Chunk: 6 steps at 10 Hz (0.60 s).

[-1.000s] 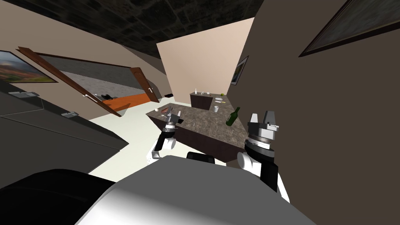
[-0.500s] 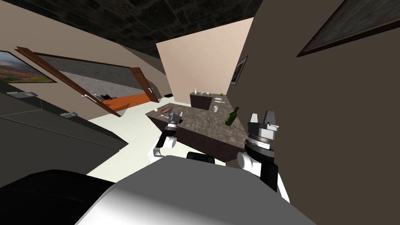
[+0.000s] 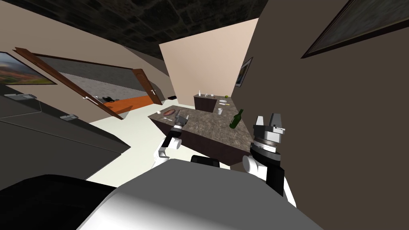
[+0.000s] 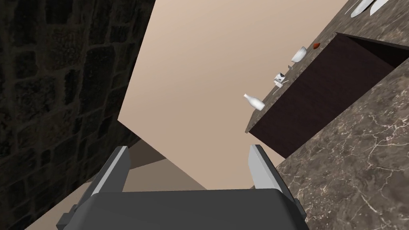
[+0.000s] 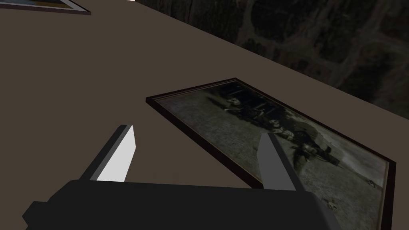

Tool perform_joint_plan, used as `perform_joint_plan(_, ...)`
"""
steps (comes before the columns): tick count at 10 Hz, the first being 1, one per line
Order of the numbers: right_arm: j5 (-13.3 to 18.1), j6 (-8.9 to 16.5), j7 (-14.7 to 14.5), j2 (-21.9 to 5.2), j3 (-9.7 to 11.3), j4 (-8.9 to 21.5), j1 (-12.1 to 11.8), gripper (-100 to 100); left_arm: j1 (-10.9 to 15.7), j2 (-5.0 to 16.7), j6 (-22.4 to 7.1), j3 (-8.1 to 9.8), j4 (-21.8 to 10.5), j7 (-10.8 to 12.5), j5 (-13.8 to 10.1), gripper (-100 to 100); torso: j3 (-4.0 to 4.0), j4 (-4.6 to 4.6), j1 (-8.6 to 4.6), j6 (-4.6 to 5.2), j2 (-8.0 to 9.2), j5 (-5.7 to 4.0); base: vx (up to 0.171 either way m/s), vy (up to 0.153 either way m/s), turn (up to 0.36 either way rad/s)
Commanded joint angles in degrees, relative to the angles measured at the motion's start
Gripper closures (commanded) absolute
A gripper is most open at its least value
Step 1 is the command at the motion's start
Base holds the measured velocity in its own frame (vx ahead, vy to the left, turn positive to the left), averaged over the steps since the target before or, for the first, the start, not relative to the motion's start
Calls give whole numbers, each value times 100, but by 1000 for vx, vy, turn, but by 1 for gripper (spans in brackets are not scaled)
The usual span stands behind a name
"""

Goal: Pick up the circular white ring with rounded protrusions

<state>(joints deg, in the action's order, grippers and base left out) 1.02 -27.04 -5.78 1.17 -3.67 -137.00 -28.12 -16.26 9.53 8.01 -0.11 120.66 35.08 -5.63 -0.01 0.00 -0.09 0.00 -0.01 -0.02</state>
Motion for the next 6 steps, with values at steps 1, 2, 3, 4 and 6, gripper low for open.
perform_joint_plan(1,0,0,0,0,0,0,0,0,25,15,-164,-16,-41,153,-12,-100,0,0,0,0,0,0,-1,-22,-4)
perform_joint_plan(2,0,0,0,0,0,0,0,0,122,46,-400,-35,-114,397,-38,-100,0,0,1,-1,1,0,-3,-22,-5)
perform_joint_plan(3,0,0,0,0,0,0,0,0,122,46,-445,-35,-114,415,-38,-100,1,0,1,0,1,0,-2,-20,-4)
perform_joint_plan(4,0,0,0,0,0,0,0,0,222,79,-666,-55,-194,655,-65,-100,1,0,2,-1,2,0,-2,-22,-5)
perform_joint_plan(6,0,0,0,0,0,0,0,0,323,111,-966,-75,-278,897,-92,-100,0,0,1,-1,1,0,2,-23,-5)
